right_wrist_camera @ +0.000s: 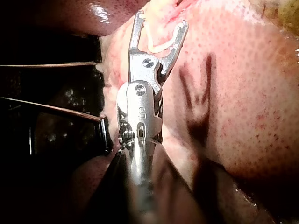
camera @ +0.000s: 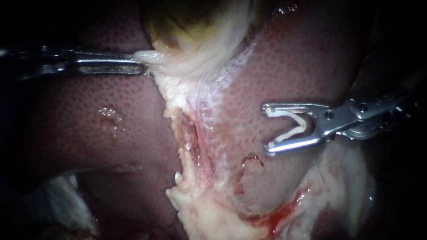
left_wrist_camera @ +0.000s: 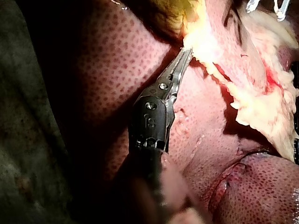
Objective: Grabbing gallbladder
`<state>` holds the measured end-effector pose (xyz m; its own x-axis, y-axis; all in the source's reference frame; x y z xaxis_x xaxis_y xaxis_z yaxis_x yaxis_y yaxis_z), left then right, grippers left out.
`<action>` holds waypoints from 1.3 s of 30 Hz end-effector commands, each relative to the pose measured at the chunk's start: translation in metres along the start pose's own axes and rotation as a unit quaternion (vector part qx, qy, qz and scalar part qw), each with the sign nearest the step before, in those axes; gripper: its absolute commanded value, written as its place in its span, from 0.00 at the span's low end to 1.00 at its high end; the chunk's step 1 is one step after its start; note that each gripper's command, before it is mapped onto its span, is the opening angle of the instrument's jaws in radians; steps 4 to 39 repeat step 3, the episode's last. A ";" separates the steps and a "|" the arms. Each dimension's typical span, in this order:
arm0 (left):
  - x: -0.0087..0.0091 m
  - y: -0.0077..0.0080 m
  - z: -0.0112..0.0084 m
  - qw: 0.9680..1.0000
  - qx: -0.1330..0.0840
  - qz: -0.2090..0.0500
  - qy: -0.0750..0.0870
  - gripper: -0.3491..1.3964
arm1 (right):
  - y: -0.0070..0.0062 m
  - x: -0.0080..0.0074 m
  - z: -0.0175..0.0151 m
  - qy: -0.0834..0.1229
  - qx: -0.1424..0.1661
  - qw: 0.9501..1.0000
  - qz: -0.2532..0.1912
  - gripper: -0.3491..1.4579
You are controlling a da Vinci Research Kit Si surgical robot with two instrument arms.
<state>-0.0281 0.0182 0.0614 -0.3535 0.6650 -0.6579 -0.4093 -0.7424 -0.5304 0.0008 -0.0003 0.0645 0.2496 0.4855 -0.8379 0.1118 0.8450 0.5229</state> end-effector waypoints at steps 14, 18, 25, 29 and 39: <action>0.0000 0.0000 0.0000 1.000 0.000 0.000 0.000 0.00 | 0.0000 0.0000 0.0000 0.000 0.000 1.000 0.000 0.52; 0.0000 0.0000 0.0000 1.000 0.000 0.000 0.000 0.00 | 0.0000 0.0000 0.0000 0.000 0.000 1.000 0.000 0.52; 0.0000 0.0000 0.0000 1.000 0.000 0.000 0.000 0.00 | 0.0000 0.0000 0.0000 0.000 0.000 1.000 0.000 0.52; 0.0000 0.0000 0.0000 1.000 0.000 0.000 0.000 0.00 | 0.0000 0.0000 0.0000 0.000 0.000 1.000 0.000 0.52; 0.0000 0.0000 0.0000 1.000 0.000 0.000 0.000 0.00 | 0.0000 0.0000 0.0000 0.000 0.000 1.000 0.000 0.52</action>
